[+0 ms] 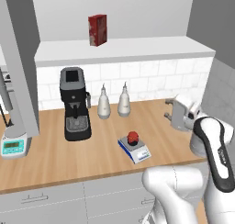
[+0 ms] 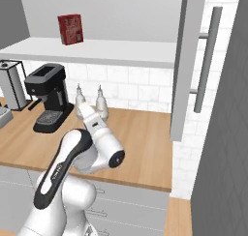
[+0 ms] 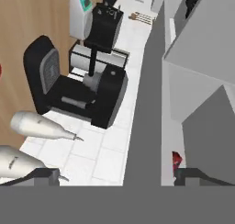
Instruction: Pick the jam and place it on the digital scale for weighing, and close the cabinet.
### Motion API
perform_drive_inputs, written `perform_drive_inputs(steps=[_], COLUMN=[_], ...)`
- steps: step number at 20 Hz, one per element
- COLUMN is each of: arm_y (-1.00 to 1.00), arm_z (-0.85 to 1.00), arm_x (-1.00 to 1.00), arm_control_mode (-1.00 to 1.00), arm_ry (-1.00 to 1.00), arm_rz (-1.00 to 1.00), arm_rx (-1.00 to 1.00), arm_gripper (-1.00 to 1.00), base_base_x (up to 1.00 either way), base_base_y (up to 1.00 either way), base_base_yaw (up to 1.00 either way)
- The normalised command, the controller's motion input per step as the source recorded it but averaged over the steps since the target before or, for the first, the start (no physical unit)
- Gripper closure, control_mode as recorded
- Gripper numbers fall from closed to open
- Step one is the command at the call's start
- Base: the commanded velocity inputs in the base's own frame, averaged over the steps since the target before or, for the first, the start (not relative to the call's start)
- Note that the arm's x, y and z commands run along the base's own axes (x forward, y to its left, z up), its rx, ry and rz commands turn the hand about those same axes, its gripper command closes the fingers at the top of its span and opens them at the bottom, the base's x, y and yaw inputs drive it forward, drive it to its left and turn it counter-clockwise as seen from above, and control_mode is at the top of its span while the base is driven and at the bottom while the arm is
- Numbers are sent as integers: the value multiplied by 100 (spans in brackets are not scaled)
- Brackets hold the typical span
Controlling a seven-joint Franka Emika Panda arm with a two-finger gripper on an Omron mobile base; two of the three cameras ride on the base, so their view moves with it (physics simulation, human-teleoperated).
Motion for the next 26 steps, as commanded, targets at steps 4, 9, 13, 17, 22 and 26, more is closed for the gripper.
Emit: perform_drive_inputs(steps=[4,9,13,17,22,26], arm_y=[-29,-55,-72,-65,-47,-56], arm_z=[59,47,38,24,13,4], arm_x=[-35,-59,-100,-100,-91,-33], arm_control_mode=[-100,-100,-100,-100,-100,-100], arm_ry=[-15,0,0,0,-5,-1], arm_rz=[-23,-15,-8,-10,-15,-24], arm_rx=[-1,3,12,25,27,14], arm_gripper=[-100,-100,-100,-100,-100,-100], base_base_x=[0,0,0,0,0,0], base_base_y=[0,0,0,0,0,0], base_base_yaw=[0,0,0,0,0,0])
